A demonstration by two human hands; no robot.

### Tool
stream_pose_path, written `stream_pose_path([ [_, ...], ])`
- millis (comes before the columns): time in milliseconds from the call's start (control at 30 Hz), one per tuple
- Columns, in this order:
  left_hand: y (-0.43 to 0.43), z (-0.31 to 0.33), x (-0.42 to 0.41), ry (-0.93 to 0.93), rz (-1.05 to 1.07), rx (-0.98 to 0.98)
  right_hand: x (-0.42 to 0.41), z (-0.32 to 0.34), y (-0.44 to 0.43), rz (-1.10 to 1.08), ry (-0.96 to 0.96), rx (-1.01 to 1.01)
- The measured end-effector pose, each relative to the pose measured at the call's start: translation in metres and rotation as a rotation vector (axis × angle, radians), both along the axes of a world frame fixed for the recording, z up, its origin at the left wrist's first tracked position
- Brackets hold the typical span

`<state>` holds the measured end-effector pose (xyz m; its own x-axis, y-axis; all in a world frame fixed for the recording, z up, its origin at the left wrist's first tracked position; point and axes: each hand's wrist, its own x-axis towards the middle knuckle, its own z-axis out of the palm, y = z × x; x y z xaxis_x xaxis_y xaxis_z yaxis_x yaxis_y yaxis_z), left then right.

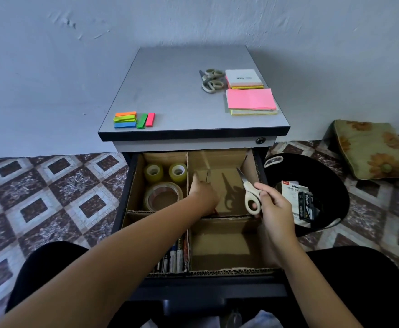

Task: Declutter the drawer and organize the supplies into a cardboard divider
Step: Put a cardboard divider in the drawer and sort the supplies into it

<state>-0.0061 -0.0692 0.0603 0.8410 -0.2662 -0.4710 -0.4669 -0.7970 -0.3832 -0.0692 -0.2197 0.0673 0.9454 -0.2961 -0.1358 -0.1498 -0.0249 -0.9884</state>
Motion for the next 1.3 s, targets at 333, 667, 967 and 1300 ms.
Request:
stream_pose_path([
  [333, 0.005, -0.010, 0.000, -0.053, 0.042, -0.012, 0.004, 0.002, 0.001, 0.022, 0.027, 0.034],
  [667, 0.024, 0.019, -0.009, -0.143, 0.059, -0.563, 0.018, 0.019, 0.004, 0.219, 0.070, -0.156],
  [967, 0.131, 0.025, -0.053, -0.609, 0.524, -0.983, 0.088, -0.012, 0.052, 0.438, 0.244, -0.486],
  [1300, 0.143, 0.001, -0.056, -0.479, 0.781, -0.965, 0.083, -0.032, 0.064, 0.402, 0.278, -1.085],
])
